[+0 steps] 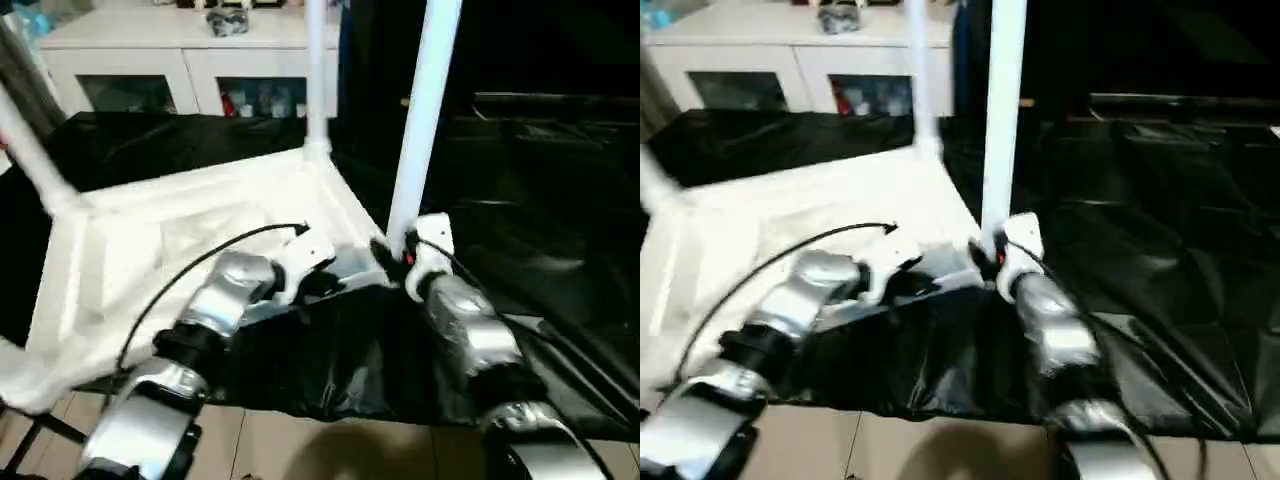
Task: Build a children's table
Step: Rotate leg to tighten
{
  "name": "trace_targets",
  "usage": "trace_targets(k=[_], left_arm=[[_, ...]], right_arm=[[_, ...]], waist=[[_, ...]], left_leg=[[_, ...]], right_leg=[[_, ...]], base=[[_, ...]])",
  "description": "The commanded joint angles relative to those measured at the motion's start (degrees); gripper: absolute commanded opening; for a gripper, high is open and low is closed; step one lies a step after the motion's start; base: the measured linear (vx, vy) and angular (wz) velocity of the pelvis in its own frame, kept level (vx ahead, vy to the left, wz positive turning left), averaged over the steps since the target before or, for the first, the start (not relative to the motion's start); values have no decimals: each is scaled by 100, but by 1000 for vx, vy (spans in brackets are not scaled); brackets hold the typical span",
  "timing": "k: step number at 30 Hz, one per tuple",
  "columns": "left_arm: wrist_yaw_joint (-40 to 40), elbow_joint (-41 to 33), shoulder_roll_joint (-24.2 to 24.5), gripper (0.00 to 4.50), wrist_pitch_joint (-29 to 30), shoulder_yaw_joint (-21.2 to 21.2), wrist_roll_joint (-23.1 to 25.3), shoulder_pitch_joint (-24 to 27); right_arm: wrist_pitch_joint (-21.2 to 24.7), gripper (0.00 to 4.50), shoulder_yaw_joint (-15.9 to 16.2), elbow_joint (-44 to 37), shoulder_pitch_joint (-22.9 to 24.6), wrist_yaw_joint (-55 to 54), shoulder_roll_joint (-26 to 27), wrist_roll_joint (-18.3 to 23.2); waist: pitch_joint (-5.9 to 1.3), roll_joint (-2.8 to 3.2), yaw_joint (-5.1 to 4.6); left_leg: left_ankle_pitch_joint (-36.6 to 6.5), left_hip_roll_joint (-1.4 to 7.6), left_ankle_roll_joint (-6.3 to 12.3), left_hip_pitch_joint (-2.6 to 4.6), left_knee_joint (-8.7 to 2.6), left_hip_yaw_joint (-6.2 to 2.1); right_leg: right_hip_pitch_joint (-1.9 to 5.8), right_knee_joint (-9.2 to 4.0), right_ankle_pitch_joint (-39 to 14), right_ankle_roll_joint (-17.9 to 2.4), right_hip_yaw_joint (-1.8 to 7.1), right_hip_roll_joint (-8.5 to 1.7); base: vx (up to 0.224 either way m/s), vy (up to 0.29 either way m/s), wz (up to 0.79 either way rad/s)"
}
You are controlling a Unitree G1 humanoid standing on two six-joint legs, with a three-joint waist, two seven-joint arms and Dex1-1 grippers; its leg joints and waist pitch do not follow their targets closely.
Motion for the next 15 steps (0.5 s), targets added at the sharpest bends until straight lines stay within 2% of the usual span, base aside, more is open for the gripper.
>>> trace_targets(k=[1,5,6,10,14,15], left_arm=[[331,-3,-475,0,-302,-220,20,-268],[213,-22,-361,0,-374,-248,19,-250],[97,-49,-302,0,-390,-258,-7,-229],[-329,-99,-114,0,-630,-271,-74,-171],[-794,-177,96,0,-844,-317,-127,-100],[-878,-186,146,0,-906,-327,-136,-87]], right_arm=[[36,305,411,442,-68,201,694,-1],[-89,339,444,509,-129,399,704,41],[-80,365,442,443,-113,539,670,103],[-260,381,535,343,-75,977,391,19],[-335,381,698,49,67,1831,0,55],[-322,381,754,-59,114,2070,-92,87]], waist=[[-314,-47,2],[-341,-37,13],[-347,-30,18],[-353,-15,3],[-373,29,6],[-385,12,14]], left_leg=[[-1273,89,155,-70,-469,-47],[-1016,101,267,-104,-447,-32],[-968,101,304,-98,-439,-27],[-946,106,342,-116,-433,-28],[-795,99,436,-133,-394,-22],[-718,112,504,-126,-375,-6]], right_leg=[[259,-533,-2360,-724,260,-272],[304,-432,-1528,-1008,278,-262],[308,-412,-1368,-1077,280,-264],[330,-392,-1223,-1154,277,-267],[358,-340,-740,-1336,272,-249],[353,-323,-547,-1398,283,-251]], base=[[0,0,0],[13,1,0],[0,0,0],[0,0,0],[0,0,0],[0,0,0]])
